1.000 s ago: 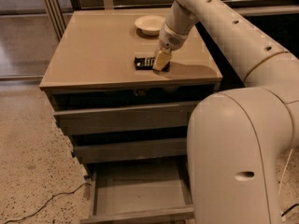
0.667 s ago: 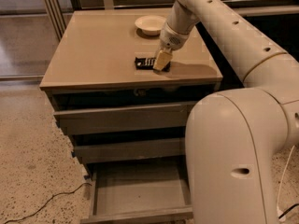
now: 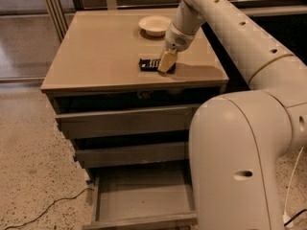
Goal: Pick rxbar chocolate from bottom drawer and place on counter
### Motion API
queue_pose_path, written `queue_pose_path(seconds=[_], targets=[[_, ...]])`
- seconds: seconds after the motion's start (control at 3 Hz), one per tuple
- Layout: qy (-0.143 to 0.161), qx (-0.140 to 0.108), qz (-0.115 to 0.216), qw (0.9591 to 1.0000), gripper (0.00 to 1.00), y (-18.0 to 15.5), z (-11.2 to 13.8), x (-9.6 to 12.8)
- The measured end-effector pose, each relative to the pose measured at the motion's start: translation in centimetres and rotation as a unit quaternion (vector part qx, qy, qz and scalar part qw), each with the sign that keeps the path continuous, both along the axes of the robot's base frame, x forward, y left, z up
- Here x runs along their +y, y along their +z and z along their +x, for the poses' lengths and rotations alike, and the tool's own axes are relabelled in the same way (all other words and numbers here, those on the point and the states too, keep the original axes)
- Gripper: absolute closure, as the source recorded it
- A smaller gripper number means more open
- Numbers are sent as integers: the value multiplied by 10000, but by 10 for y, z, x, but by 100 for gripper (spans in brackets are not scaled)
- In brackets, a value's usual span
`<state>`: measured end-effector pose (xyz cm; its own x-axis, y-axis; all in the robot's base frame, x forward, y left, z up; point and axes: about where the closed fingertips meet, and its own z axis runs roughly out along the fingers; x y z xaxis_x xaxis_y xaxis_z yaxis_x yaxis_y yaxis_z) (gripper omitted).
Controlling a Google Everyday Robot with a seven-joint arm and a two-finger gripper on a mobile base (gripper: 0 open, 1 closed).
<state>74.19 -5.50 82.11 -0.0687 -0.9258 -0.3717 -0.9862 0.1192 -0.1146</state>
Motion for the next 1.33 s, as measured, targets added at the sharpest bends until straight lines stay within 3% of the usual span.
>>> queue_pose_path(seconds=[1.0, 1.33], targets=[[-91, 103, 249, 9996, 100, 0, 1, -6], [-102, 141, 340, 9993, 81, -1, 1, -7]])
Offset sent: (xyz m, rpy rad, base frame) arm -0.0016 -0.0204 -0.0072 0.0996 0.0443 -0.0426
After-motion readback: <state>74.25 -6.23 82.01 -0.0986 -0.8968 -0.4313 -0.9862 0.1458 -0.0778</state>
